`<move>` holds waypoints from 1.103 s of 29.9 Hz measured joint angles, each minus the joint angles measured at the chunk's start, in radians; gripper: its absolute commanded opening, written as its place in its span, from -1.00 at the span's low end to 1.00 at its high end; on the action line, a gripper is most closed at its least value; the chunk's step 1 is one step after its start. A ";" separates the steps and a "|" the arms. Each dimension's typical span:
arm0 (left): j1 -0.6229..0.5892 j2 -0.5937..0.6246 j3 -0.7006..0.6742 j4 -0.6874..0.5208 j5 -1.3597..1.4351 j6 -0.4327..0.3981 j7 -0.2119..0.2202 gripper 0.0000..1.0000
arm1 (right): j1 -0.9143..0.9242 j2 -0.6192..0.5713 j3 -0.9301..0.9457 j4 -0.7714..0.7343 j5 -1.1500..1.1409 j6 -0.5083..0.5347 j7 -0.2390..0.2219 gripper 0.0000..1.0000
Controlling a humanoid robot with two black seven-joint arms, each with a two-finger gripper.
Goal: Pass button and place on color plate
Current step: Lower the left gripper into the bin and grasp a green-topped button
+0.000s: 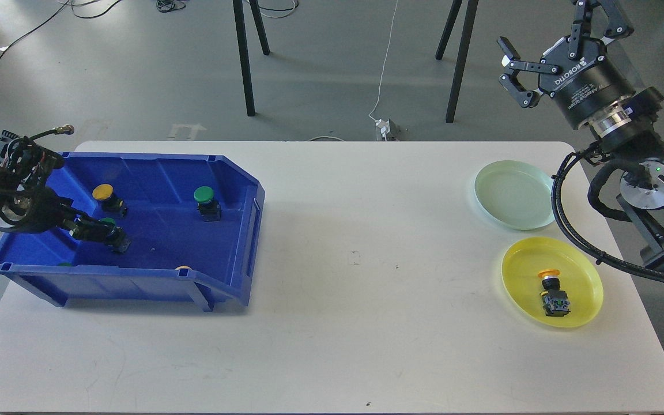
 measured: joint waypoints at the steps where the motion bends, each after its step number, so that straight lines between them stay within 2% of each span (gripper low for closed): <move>1: 0.000 -0.008 0.008 0.006 -0.007 0.000 0.000 0.95 | -0.002 0.000 0.000 0.000 0.000 0.000 0.000 0.98; 18: 0.005 -0.067 0.019 0.029 -0.074 0.000 0.000 0.94 | -0.045 -0.012 0.000 0.003 0.001 0.000 0.001 0.98; 33: 0.006 -0.113 0.019 0.109 -0.076 0.000 0.000 0.94 | -0.073 -0.024 0.000 0.007 0.002 0.002 0.001 0.98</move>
